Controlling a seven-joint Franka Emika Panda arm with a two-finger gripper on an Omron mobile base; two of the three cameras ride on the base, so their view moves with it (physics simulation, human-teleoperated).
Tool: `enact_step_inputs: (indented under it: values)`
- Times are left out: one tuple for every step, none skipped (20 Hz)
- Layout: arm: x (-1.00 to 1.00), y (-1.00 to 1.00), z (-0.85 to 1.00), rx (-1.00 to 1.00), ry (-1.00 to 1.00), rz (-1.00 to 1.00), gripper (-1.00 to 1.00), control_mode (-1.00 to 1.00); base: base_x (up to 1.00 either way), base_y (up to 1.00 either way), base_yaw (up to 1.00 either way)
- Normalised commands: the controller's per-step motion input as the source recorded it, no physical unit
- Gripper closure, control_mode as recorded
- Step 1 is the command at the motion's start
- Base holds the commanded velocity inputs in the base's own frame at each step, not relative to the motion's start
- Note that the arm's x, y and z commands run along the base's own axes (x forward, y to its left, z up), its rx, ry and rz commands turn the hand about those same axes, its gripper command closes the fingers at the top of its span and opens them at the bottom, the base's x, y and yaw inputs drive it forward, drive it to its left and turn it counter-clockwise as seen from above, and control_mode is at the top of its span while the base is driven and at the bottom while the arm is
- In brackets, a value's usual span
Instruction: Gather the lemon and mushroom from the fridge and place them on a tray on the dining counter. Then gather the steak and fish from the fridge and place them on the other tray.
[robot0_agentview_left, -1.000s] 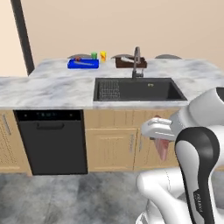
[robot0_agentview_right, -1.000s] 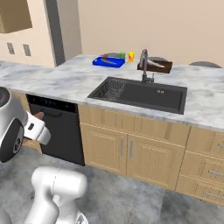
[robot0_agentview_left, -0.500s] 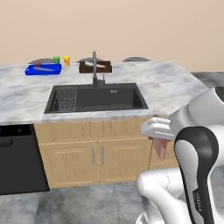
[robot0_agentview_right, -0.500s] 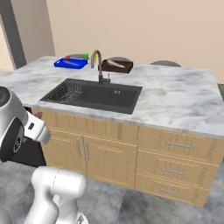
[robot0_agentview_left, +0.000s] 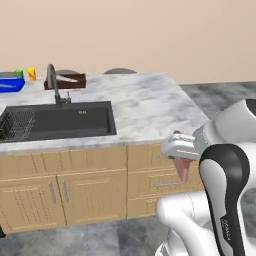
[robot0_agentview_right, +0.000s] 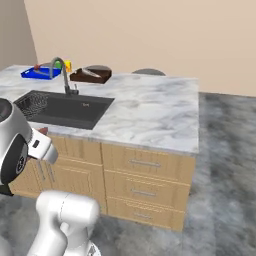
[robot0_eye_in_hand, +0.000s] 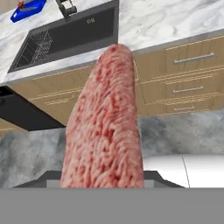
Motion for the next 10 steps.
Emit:
enact_step_inputs:
  values:
    - [0.0, 0.0, 0.0, 0.0, 0.0, 0.0, 1.0, 1.0, 0.29, -1.0, -0.09]
    - [0.0, 0.0, 0.0, 0.0, 0.0, 0.0, 1.0, 1.0, 0.29, -1.0, -0.09]
    - [0.0, 0.0, 0.0, 0.0, 0.0, 0.0, 1.0, 1.0, 0.29, -1.0, -0.09]
    - [0.0, 0.0, 0.0, 0.0, 0.0, 0.0, 1.0, 1.0, 0.29, -1.0, -0.09]
    - [0.0, 0.0, 0.0, 0.0, 0.0, 0.0, 1.0, 1.0, 0.29, -1.0, -0.09]
    - [0.0, 0.0, 0.0, 0.0, 0.0, 0.0, 1.0, 1.0, 0.28, -1.0, -0.09]
    - [0.0, 0.0, 0.0, 0.0, 0.0, 0.0, 1.0, 1.0, 0.29, -1.0, -0.09]
    - [0.0, 0.0, 0.0, 0.0, 0.0, 0.0, 1.0, 1.0, 0.29, -1.0, -0.09]
    - [0.0, 0.0, 0.0, 0.0, 0.0, 0.0, 1.0, 1.0, 0.29, -1.0, -0.09]
    - [0.0, 0.0, 0.0, 0.0, 0.0, 0.0, 1.0, 1.0, 0.29, -1.0, -0.09]
